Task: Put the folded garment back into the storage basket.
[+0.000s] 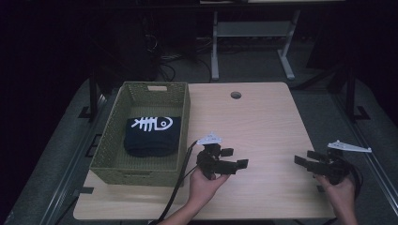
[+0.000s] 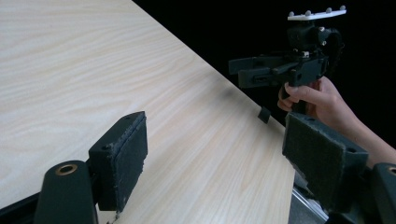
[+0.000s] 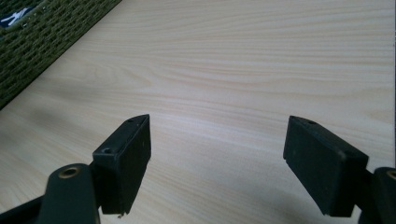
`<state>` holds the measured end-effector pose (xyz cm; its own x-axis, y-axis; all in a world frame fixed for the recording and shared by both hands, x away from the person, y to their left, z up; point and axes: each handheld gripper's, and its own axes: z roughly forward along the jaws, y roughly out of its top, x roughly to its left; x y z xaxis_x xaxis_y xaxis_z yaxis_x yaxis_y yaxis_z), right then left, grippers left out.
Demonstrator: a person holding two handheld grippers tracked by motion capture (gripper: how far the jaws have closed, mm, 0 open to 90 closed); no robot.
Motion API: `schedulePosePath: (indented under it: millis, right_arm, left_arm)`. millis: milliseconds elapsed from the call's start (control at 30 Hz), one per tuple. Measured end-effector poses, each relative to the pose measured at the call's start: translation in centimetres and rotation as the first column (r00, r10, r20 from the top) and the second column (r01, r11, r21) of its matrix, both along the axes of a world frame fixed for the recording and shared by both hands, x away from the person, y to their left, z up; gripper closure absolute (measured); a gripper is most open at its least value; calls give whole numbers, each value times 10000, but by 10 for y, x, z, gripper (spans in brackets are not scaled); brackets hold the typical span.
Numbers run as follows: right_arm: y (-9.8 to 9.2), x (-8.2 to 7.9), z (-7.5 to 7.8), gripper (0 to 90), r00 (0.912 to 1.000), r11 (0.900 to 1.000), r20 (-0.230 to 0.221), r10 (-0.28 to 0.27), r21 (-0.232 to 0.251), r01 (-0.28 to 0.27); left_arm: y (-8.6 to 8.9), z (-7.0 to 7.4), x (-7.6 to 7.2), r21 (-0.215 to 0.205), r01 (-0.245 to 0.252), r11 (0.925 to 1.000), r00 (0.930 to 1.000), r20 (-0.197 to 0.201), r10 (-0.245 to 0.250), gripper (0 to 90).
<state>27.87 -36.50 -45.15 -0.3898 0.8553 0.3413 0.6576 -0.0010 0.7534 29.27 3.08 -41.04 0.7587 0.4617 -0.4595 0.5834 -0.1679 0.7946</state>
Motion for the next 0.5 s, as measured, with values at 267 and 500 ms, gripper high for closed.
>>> schedulePosePath:
  millis: [267, 500]
  right_arm:
    - [4, -10, -3, 227, 10000, 9999, 34, -35, -96, 35]
    - [11, -21, -2, 227, 9993, 9997, 358, -96, -201, 104]
  left_arm:
    - [7, -8, -14, 87, 127, 9999, 9999, 113, -128, 218]
    - [14, -13, -25, 148, 151, 9998, 9993, 349, -156, 219]
